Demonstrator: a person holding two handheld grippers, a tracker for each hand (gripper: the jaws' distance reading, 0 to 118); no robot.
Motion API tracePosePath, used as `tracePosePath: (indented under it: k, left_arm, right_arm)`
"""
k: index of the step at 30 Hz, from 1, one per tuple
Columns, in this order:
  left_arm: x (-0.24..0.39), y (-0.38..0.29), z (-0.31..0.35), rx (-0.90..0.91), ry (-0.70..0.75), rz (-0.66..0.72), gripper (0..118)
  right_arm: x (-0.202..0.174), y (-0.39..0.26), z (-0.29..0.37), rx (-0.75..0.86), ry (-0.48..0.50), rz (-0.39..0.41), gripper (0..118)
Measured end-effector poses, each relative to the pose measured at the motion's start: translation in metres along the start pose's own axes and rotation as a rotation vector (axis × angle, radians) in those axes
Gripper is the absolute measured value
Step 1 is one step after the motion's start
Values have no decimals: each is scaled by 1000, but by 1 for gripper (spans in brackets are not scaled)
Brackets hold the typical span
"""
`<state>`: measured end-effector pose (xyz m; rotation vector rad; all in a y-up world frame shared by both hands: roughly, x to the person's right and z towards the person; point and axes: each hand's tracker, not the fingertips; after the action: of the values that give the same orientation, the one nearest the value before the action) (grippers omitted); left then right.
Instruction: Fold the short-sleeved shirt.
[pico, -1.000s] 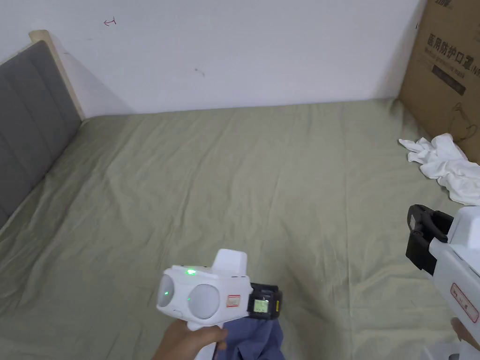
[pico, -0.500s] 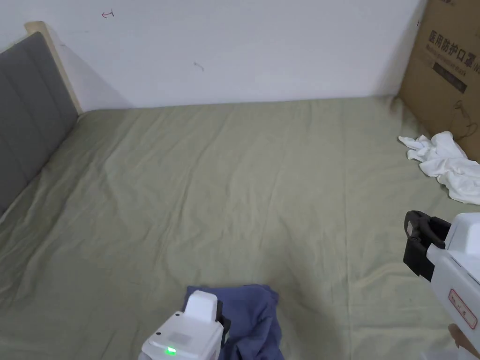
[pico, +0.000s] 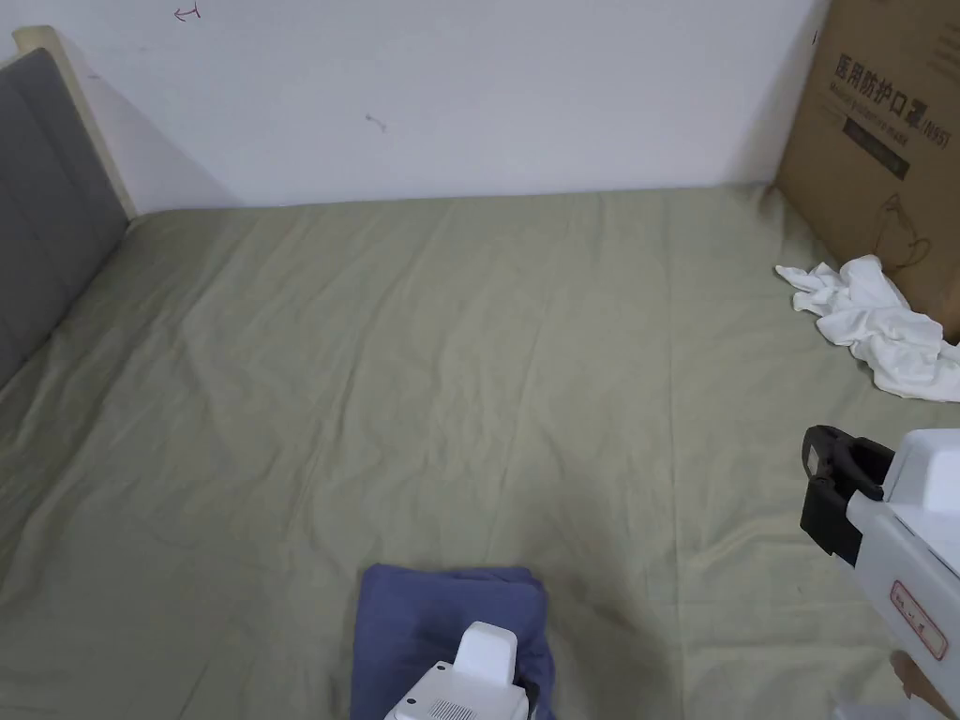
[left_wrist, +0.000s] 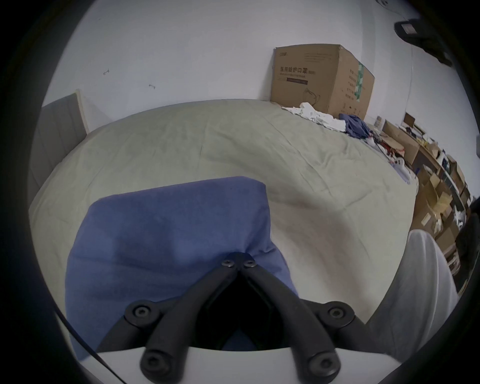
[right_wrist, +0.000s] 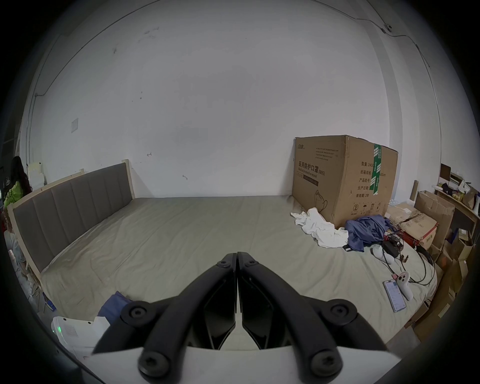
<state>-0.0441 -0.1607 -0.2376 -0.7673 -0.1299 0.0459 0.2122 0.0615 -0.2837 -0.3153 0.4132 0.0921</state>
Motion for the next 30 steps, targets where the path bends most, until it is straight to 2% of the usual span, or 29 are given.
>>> tracePosePath:
  k: [4,12,22,30]
  left_arm:
    - [3,9,20,60,-68,7,0]
    - [-15,92,115,367,-17,-3,0]
    - [-74,151,191,614,207,-45,0]
    - [-118,158,228,717,362,-13,0]
  right_arm:
    - [-5,3,0,6,7,8,0]
    - [-27,18,5,54,53,-2,0]
    - [-68,42,8,149,101,1,0]
    - [-96,47,9,246,73,43,0]
